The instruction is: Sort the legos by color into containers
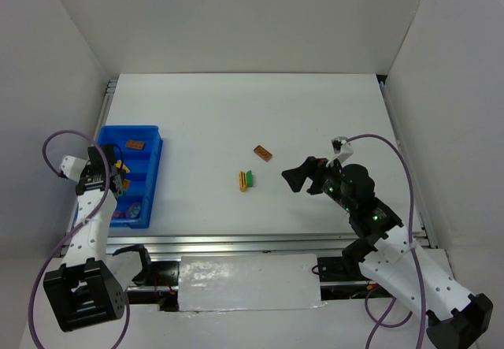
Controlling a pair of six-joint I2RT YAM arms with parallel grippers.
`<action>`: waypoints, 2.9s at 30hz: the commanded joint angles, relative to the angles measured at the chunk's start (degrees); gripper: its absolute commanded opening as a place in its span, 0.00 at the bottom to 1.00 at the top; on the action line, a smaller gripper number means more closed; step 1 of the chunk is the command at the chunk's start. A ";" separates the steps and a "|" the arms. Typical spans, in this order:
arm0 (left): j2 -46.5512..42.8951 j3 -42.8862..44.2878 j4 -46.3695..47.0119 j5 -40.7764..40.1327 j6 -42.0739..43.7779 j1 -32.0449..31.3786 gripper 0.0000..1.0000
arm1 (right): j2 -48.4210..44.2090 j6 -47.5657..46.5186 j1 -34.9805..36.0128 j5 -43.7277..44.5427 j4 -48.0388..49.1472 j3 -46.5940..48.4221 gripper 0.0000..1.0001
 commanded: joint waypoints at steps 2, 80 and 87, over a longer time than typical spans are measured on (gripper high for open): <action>-0.39 -0.65 2.05 -2.53 -1.68 0.29 0.00 | -0.16 -0.68 -0.20 -0.93 2.53 0.56 1.00; -8.21 8.57 -2.08 4.67 12.73 0.29 0.91 | 1.42 -0.94 -0.20 -0.75 2.27 1.00 1.00; -7.25 12.69 -2.44 8.80 19.21 0.29 1.00 | 1.42 -1.03 -0.20 -0.31 1.92 1.09 1.00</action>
